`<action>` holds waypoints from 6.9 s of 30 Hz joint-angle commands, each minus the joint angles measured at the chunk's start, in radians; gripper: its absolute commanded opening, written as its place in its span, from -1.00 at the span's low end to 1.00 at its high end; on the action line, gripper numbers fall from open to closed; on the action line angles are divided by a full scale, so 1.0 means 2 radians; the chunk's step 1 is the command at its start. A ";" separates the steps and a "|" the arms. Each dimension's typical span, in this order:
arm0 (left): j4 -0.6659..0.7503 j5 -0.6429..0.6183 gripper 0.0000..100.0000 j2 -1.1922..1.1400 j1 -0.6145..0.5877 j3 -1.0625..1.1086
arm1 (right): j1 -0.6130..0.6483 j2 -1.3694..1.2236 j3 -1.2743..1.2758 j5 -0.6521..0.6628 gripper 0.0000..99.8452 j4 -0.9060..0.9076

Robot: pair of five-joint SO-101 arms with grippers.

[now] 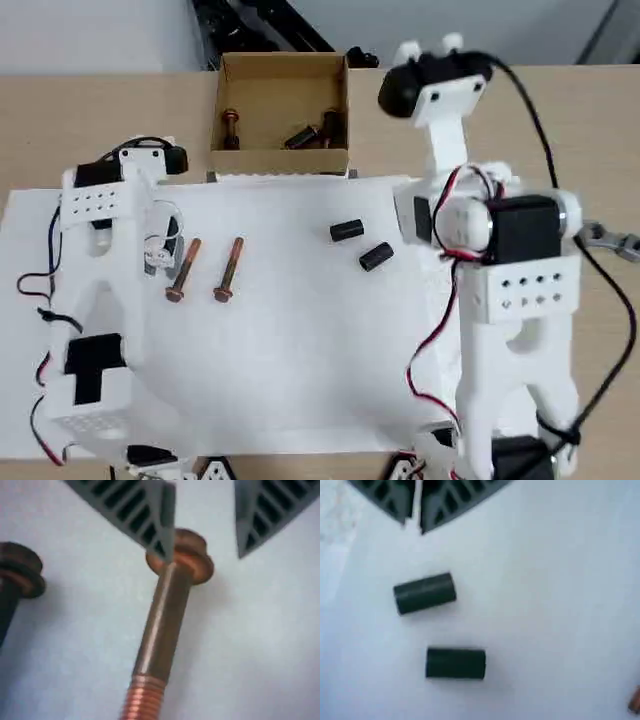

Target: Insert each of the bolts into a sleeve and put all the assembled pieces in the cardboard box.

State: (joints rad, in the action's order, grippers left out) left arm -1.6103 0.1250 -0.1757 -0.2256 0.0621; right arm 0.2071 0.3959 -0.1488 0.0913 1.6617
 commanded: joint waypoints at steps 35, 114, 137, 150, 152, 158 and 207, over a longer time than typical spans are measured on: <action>0.075 0.020 -0.74 -0.120 0.015 -0.016 | -0.003 0.267 0.324 0.028 -0.99 -0.020; 0.074 0.504 -0.99 0.148 -0.003 0.256 | -0.003 0.264 0.323 0.028 -0.99 -0.026; 0.003 0.641 -0.99 0.147 -0.001 0.178 | -0.003 0.267 0.324 0.028 -0.99 -0.024; 0.178 0.658 -0.99 0.143 0.002 0.331 | -0.004 0.263 0.325 0.028 -0.99 -0.026; 0.209 0.658 -0.99 0.143 0.001 0.357 | -0.004 0.263 0.325 0.028 -0.99 -0.025; 0.219 0.657 -0.97 0.143 0.001 0.363 | -0.005 0.263 0.325 0.028 -0.99 -0.023; -0.069 -0.437 -0.46 0.144 0.017 0.034 | -0.001 0.267 0.339 0.029 -0.99 -0.037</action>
State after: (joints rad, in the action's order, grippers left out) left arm -1.7238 -0.6621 0.0990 -0.1979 0.1665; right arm 0.2087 0.9175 0.5340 0.1373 1.6049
